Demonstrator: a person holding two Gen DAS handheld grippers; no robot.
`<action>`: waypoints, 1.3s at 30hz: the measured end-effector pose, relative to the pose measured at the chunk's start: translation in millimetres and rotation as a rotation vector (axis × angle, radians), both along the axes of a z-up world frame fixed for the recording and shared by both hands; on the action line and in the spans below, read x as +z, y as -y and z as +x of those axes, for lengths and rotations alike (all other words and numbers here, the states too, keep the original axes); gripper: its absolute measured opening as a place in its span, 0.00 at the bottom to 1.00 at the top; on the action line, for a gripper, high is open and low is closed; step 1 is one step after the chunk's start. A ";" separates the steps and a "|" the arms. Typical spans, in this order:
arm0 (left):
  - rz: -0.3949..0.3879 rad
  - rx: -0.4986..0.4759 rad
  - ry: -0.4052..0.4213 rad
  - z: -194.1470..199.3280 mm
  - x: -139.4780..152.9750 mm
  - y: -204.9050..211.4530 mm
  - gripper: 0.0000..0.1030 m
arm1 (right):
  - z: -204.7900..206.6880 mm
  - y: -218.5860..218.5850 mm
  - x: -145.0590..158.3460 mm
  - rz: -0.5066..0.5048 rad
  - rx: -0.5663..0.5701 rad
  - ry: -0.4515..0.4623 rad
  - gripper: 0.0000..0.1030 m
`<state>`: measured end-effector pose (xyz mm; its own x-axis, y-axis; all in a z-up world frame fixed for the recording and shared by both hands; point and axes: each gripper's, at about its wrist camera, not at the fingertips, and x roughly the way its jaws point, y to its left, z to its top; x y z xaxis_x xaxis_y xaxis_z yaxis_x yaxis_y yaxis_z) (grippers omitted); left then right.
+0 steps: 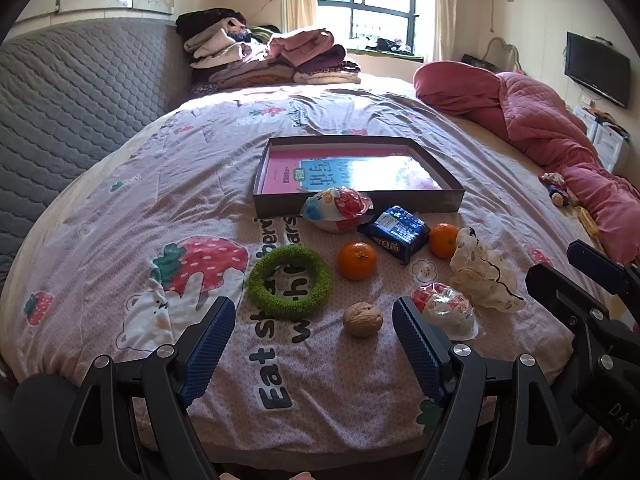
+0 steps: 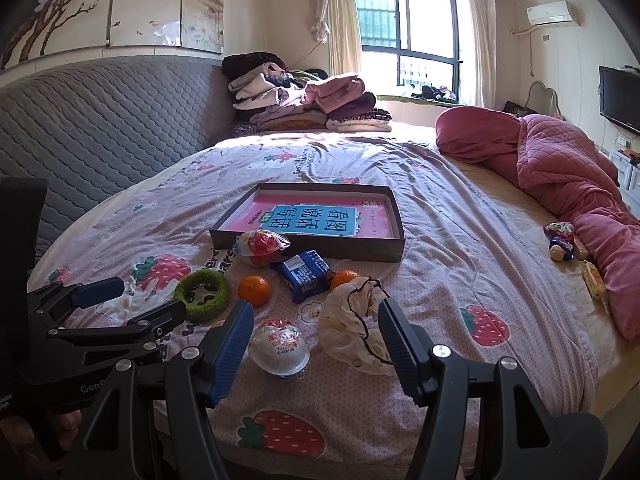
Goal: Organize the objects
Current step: 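Move the left gripper toward the green fuzzy ring while the right gripper approaches the plastic-wrapped egg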
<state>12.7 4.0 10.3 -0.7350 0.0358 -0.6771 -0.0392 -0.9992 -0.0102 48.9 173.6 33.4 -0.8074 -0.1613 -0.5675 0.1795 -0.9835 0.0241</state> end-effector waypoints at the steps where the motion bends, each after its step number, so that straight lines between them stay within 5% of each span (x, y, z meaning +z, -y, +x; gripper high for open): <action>1: -0.001 0.001 -0.002 0.5 0.2 -0.2 0.79 | 0.0 -0.1 0.2 0.001 -0.001 -0.001 0.62; 19: 0.009 0.001 -0.012 1.9 2.4 2.9 0.79 | 2.2 -8.9 3.3 0.005 -0.022 -0.023 0.62; 39: 0.035 -0.033 0.107 -10.5 -26.1 3.4 0.79 | -7.0 -14.9 -18.5 0.009 0.032 0.042 0.62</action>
<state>2.2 0.6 -15.8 -0.6563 0.0833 -0.7499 -0.0687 -0.9964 -0.0505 41.9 188.5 14.9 -0.7772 -0.1810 -0.6027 0.2094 -0.9776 0.0236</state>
